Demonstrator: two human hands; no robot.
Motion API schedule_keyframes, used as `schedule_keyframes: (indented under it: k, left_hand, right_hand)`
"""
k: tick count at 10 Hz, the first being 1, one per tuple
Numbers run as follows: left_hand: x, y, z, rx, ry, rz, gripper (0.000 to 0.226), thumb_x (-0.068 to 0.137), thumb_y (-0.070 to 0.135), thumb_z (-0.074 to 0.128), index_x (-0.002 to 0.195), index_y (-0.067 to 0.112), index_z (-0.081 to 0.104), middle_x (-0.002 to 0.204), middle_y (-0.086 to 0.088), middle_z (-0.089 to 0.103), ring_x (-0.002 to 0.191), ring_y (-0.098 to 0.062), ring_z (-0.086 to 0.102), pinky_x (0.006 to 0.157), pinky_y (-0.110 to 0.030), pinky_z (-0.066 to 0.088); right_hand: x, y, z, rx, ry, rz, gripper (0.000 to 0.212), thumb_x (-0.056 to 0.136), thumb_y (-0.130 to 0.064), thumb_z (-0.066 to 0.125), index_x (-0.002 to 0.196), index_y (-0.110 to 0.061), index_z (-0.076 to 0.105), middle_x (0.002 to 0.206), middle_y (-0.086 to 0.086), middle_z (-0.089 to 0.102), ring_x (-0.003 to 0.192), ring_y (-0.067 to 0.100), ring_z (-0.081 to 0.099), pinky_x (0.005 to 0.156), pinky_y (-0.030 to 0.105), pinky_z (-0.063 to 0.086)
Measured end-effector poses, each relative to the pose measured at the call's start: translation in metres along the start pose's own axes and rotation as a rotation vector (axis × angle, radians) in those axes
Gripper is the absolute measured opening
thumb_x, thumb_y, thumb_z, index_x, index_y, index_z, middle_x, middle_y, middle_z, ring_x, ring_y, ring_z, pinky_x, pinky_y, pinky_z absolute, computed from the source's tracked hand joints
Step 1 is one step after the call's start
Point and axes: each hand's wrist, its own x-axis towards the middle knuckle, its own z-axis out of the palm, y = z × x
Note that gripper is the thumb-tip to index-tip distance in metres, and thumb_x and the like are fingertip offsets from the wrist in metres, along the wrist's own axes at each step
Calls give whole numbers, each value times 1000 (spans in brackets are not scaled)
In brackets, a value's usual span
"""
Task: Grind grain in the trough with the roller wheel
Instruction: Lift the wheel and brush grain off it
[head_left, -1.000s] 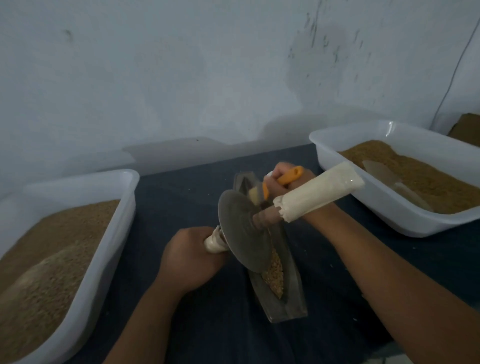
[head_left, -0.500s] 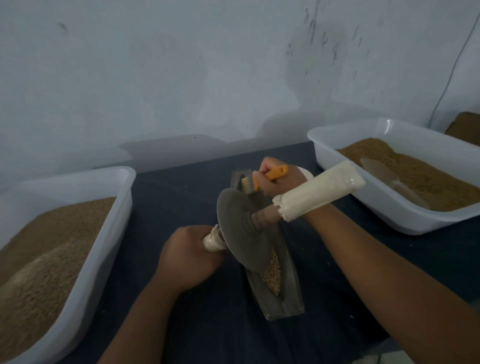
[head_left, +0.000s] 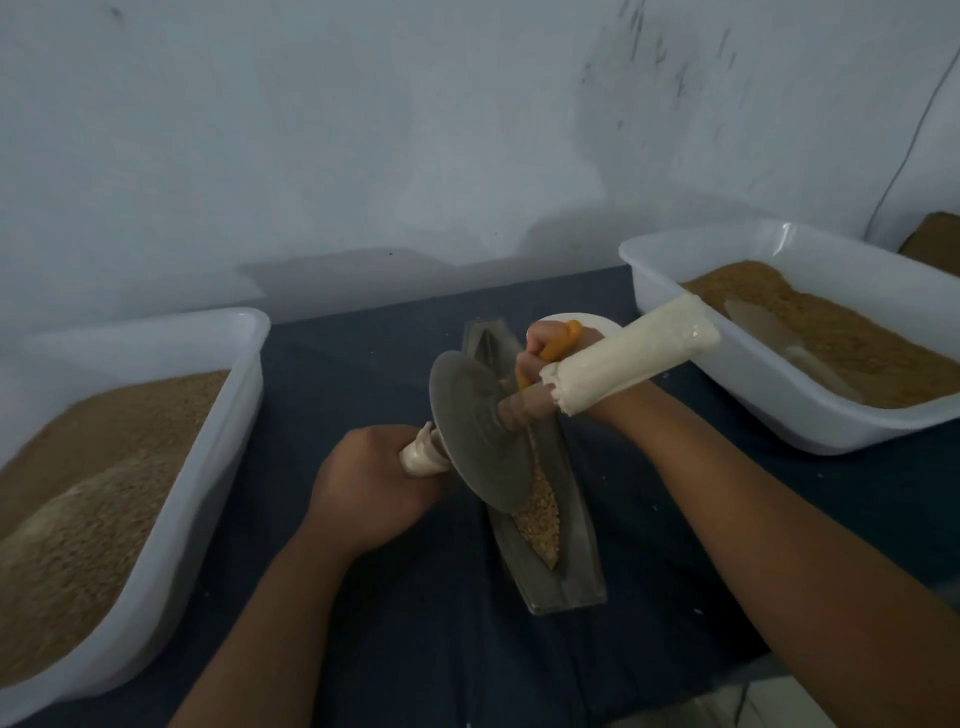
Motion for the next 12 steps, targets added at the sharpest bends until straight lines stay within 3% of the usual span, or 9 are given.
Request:
schedule_keyframes:
  k: [1, 2, 3, 4, 5, 7, 9, 11, 12]
  left_hand:
    - [3, -2, 2, 1, 21, -12, 18, 80, 35, 81, 70, 32, 67, 64, 9, 69, 62, -12, 67, 63, -46, 58]
    - [3, -2, 6, 27, 78, -16, 14, 79, 44, 75, 71, 37, 66, 63, 14, 67, 62, -9, 66, 60, -38, 54]
    - [4, 0, 10, 78, 133, -54, 12, 68, 54, 59, 75, 45, 64, 66, 23, 65, 62, -8, 64, 56, -30, 43]
    - [7, -2, 17, 160, 170, -96, 18, 72, 52, 59, 72, 36, 65, 61, 15, 64, 61, -7, 61, 54, -26, 39]
    - [10, -2, 26, 245, 181, -124, 25, 75, 50, 59, 64, 27, 61, 60, 11, 62, 59, -13, 61, 54, -26, 42]
    - [15, -3, 32, 372, 192, -122, 27, 76, 52, 53, 65, 28, 59, 64, 11, 60, 61, -18, 59, 57, -27, 42]
    - [16, -6, 29, 357, 199, -137, 20, 74, 46, 58, 65, 29, 58, 63, 11, 59, 59, -15, 57, 54, -25, 35]
    - [16, -5, 28, 379, 195, -135, 16, 73, 43, 60, 67, 28, 59, 65, 11, 59, 60, -14, 56, 54, -25, 35]
    - [17, -5, 28, 387, 190, -145, 16, 73, 42, 62, 68, 27, 60, 66, 10, 60, 62, -15, 58, 55, -26, 37]
  right_hand:
    - [-35, 16, -3, 58, 220, 114, 19, 100, -18, 67, 113, -31, 67, 111, -6, 71, 116, 22, 64, 86, 21, 37]
    - [-65, 30, -15, 499, 607, 290, 17, 94, -32, 61, 81, -39, 69, 74, -9, 74, 65, 3, 67, 60, 33, 50]
    - [-97, 43, -37, 766, 904, 253, 26, 95, -44, 61, 70, -40, 66, 57, 0, 60, 50, 13, 56, 44, 24, 41]
    - [-111, 33, -60, 909, 896, 157, 35, 99, -41, 62, 65, -34, 63, 51, -1, 50, 43, 17, 45, 41, 22, 33]
    - [-112, 7, -65, 957, 638, 117, 33, 95, -45, 64, 65, -32, 64, 50, 2, 49, 38, 15, 42, 38, 21, 29]
    - [-103, -25, -32, 565, -44, 1, 37, 98, -55, 60, 76, -26, 67, 52, 4, 62, 37, 14, 52, 37, 21, 39]
    - [-84, -29, -39, 280, 59, -135, 38, 104, -45, 61, 71, -25, 62, 57, -2, 69, 42, 13, 62, 45, 12, 44]
    - [-78, -33, -38, 309, -160, -123, 39, 99, -53, 59, 74, -24, 64, 56, 2, 68, 40, 14, 59, 45, 17, 47]
    - [-73, -34, -30, 207, -45, -157, 39, 104, -43, 61, 72, -21, 60, 57, -3, 69, 42, 11, 61, 48, 13, 47]
